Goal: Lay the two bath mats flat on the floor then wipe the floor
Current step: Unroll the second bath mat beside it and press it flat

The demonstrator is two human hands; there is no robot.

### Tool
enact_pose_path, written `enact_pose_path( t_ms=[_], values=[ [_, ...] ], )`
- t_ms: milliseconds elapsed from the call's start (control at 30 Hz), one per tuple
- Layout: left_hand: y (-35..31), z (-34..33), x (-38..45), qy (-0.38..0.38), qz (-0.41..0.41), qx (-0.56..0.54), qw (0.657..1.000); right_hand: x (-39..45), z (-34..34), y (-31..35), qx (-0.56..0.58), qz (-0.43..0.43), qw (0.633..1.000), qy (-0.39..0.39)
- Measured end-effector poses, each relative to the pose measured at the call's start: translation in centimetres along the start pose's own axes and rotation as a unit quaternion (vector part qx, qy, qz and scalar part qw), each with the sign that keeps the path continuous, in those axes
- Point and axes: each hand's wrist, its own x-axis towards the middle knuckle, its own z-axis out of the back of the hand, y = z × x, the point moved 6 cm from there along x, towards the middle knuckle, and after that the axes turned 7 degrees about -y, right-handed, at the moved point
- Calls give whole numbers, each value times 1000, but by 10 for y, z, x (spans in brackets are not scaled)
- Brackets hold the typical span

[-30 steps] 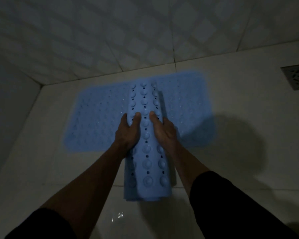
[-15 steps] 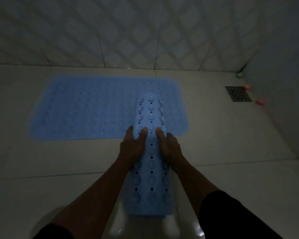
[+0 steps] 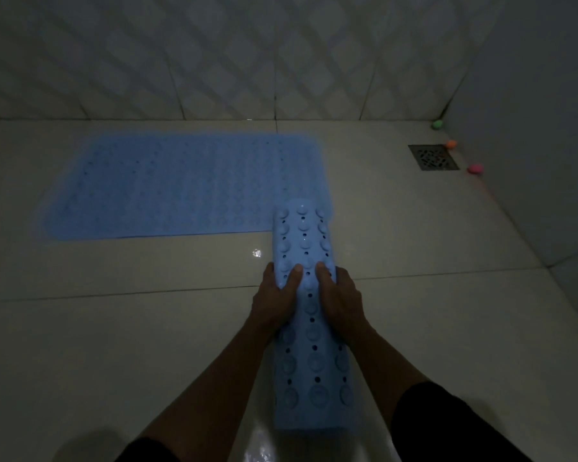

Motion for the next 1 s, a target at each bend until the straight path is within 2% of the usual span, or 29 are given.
enact_pose_path(
  t_ms=[367,500,633,700,767,833,900,1000],
  values=[
    [12,-44,-2,29,10,60,998,16,33,-23,-38,13,999,-6],
    [5,-28,-15,-20,59,173,983,14,31,-21,-216,58,973,-48],
    [-4,6,-22,-100,17,167,981,0,17,1,-133,95,984,-64],
    [-9,24,-24,-134,4,164,977,-6,5,10,-135,141,979,-60],
    [-9,36,-30,-111,29,146,983,-9,-5,8,-133,139,980,-58],
    [-7,38,-36,-52,41,122,990,-13,-16,2,-120,108,986,-28],
    [-8,39,-40,-19,19,112,993,-19,-28,-3,-82,75,994,20],
    [-6,37,-37,-6,-3,124,992,-19,-29,-4,-60,80,995,22]
  ],
)
